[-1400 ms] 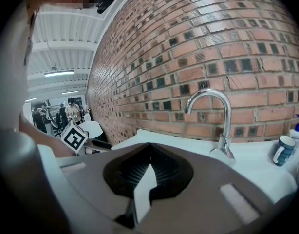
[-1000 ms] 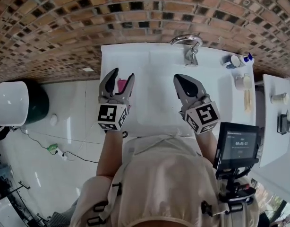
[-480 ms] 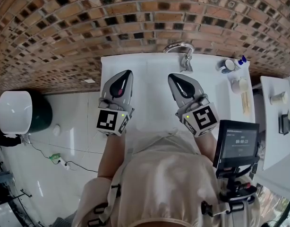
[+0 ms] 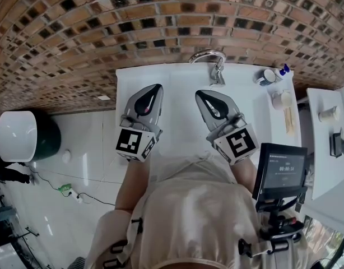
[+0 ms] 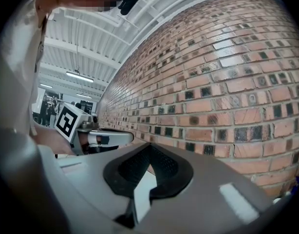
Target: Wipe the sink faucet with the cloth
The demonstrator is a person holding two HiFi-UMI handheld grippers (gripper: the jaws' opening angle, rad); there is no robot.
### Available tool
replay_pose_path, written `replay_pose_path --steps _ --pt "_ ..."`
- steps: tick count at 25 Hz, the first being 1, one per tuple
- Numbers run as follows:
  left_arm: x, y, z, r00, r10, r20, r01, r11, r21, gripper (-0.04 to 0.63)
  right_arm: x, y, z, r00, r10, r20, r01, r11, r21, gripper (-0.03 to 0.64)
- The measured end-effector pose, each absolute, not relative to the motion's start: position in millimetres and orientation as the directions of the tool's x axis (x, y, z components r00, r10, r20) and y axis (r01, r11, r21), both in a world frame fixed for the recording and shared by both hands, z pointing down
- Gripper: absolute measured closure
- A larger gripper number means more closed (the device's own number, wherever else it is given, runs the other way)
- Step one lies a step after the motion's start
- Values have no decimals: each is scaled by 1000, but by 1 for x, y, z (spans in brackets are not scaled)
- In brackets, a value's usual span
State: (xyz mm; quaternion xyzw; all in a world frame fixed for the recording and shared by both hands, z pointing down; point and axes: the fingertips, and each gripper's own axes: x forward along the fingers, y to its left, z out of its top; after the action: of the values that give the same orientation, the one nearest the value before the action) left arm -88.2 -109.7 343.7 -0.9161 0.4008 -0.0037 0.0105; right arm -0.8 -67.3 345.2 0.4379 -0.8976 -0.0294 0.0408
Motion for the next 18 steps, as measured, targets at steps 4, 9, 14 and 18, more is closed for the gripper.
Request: replay_pose_path --steps 4,9,14,18 --pt "-82 -107 346 689 -725 5 -725 -689 -18 592 3 -65 346 -607 -793 48 -789 609 84 626" --pt "-81 -102 346 695 -719 8 -719 -695 -18 592 2 -61 342 -609 -792 35 -788 609 91 626" --pt "-75 -97 342 705 -709 -2 -709 -705 -24 592 1 -57 336 -616 -787 27 -781 615 107 626" --pt "-71 -97 344 713 -701 -2 -701 -713 -23 592 2 -57 339 -612 -790 43 -783 613 109 626"
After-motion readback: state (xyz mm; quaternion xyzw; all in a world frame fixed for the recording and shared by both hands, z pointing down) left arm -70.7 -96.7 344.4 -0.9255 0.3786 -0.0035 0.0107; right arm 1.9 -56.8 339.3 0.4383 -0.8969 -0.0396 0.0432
